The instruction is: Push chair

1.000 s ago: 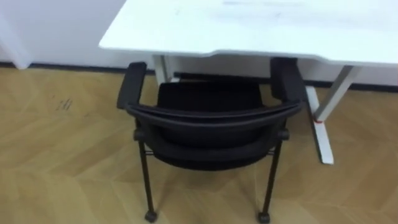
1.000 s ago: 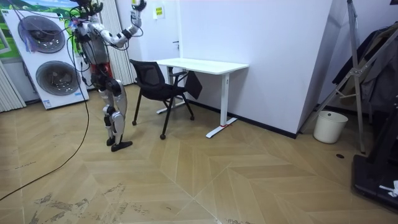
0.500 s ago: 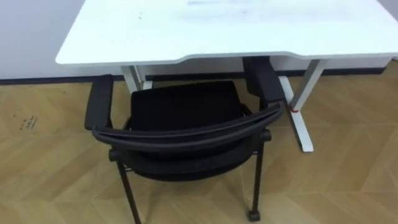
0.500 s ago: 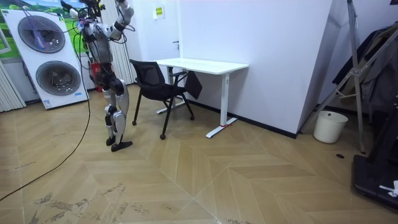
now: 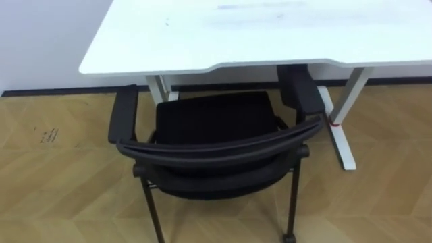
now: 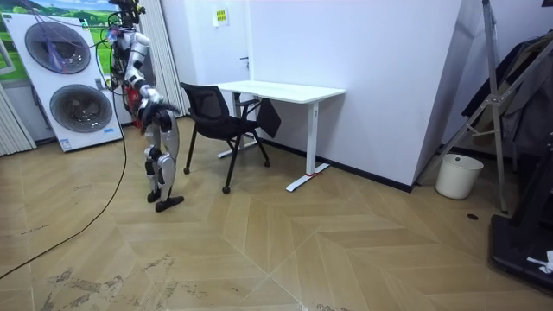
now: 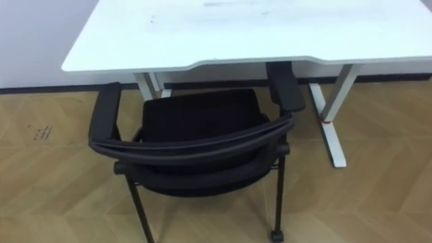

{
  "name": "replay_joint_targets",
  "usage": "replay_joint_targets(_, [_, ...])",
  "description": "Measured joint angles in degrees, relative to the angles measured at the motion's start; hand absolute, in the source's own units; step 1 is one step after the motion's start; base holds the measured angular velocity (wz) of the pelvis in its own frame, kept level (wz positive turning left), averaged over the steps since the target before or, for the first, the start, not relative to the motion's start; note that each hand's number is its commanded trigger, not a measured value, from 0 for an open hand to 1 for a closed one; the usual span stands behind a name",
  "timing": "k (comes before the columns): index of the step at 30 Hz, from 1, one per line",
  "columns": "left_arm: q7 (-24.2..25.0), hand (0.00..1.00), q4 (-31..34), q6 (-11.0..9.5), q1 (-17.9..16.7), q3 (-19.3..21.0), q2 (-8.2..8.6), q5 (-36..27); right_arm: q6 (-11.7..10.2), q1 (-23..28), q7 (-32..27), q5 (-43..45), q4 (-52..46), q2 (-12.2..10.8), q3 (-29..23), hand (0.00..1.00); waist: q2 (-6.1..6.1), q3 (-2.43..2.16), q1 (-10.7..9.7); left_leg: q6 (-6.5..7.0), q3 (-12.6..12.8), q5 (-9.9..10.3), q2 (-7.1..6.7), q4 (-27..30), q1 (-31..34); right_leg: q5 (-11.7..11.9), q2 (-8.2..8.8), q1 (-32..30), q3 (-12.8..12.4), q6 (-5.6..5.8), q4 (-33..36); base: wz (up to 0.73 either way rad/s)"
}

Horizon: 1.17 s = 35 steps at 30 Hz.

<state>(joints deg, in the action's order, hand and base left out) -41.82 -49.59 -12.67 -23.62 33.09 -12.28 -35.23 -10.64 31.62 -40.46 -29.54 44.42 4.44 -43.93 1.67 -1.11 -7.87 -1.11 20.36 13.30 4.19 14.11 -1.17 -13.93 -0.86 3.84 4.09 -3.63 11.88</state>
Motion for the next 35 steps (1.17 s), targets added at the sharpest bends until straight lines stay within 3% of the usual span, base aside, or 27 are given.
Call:
replay_joint_targets(1, [3.1, 0.0, -3.4, 0.0, -0.6, -1.9, 1.29, 0.1, 0.1, -0.2, 3.0, -0.3, 3.5, -0.1, 2.8, 0.0, 0.04, -0.01, 0.1, 0.1, 0.3, 0.1, -0.05, 0.0, -0.4, 0.1, 0.08, 0.3, -0.2, 0.15, 0.0, -0.06])
replay_joint_targets(3, [7.3, 0.0, -7.5, 0.0, -1.4, -5.0, 2.15, 1.1, 0.1, -0.3, 7.2, 0.4, 7.3, -0.1, 6.6, 0.0, 0.27, 0.02, 0.3, 0.3, 0.6, 0.2, -0.05, 0.2, -0.5, 0.3, 0.18, 0.4, -0.3, 0.38, 0.0, -0.07])
replay_joint_targets(6, [13.3, 0.0, -12.0, 0.1, -1.7, -10.7, 2.81, 8.4, 0.5, -3.4, 14.1, 3.4, 14.7, 0.5, 11.3, 0.0, 0.29, 0.19, 0.2, 0.68, 0.4, 0.0, -0.46, -0.1, -0.9, 0.5, 0.56, 0.9, 0.1, 0.64, -0.2, 0.06])
replay_joint_targets(10, [22.4, 0.0, -15.1, 3.5, -0.1, -20.6, 3.73, 13.0, 4.7, -9.8, 24.2, 4.7, 21.5, 1.9, 21.0, 0.0, 0.39, 0.44, 0.4, 1.27, 0.0, -0.4, -1.43, -1.5, -2.5, 0.3, 1.33, 2.0, 0.6, 1.15, -0.2, 0.05])
replay_joint_targets(12, [25.8, 0.0, -15.8, 5.5, 2.2, -23.4, 4.27, 13.7, 6.3, -13.1, 27.9, 4.9, 23.2, 2.0, 24.9, 0.0, 0.26, 0.65, 0.6, 1.39, -0.1, -0.4, -1.65, -1.5, -2.4, 0.3, 1.52, 1.9, 0.9, 1.3, -0.3, 0.05])
replay_joint_targets(16, [31.6, 0.0, -15.6, 8.8, 6.4, -30.7, 4.78, 15.0, 7.8, -17.7, 34.6, 4.4, 22.9, 1.9, 31.4, 0.0, 0.03, 0.89, 0.6, 1.76, -1.3, -0.6, -2.27, -1.4, -1.3, 0.6, 1.87, 1.5, 2.4, 1.73, -1.4, 0.18])
replay_joint_targets(18, [33.6, 0.0, -15.6, 9.5, 7.9, -32.7, 4.82, 15.9, 8.0, -18.5, 36.7, 4.6, 22.8, 1.9, 33.1, 0.0, -0.12, 0.94, 0.7, 1.79, -1.9, -0.7, -2.8, -1.4, -0.9, 0.6, 1.89, 1.3, 2.5, 1.79, -1.3, 0.12])
replay_joint_targets(23, [35.9, 0.0, -15.6, 9.9, 8.9, -32.8, 4.8, 17.8, 8.9, -20.5, 40.9, 4.8, 24.5, 1.8, 34.1, 0.0, -0.57, 1.27, 1.3, 1.77, -1.9, -0.6, -2.79, -1.5, -0.9, 0.7, 1.87, 1.2, 3.1, 1.82, -1.3, -0.05])
replay_joint_targets(24, [36.4, 0.0, -15.6, 9.9, 9.2, -32.8, 4.81, 17.9, 9.3, -20.5, 41.7, 4.8, 24.7, 1.7, 34.3, 0.0, -0.58, 1.64, 1.7, 1.76, -1.9, -0.6, -2.79, -1.7, -1.0, 0.7, 1.88, 1.2, 3.1, 1.82, -1.3, 0.0])
replay_joint_targets(26, [36.9, 0.0, -15.6, 10.0, 9.3, -32.8, 4.82, 17.9, 9.6, -20.4, 42.7, 4.8, 24.8, 1.6, 35.4, 0.0, -0.61, 1.93, 1.9, 1.76, -2.0, -0.6, -2.82, -2.0, -0.9, 0.7, 1.87, 1.0, 3.4, 1.82, -1.4, 0.03])
replay_joint_targets(35, [38.6, 0.0, -15.7, 10.3, 9.5, -32.5, 4.84, 18.1, 10.5, -20.4, 45.0, 4.9, 24.8, 1.6, 36.0, 0.0, -0.47, 1.81, 2.3, 1.75, -2.8, -0.6, -3.04, -2.8, -1.0, 0.7, 1.91, 1.1, 4.2, 1.83, -1.4, 0.05])
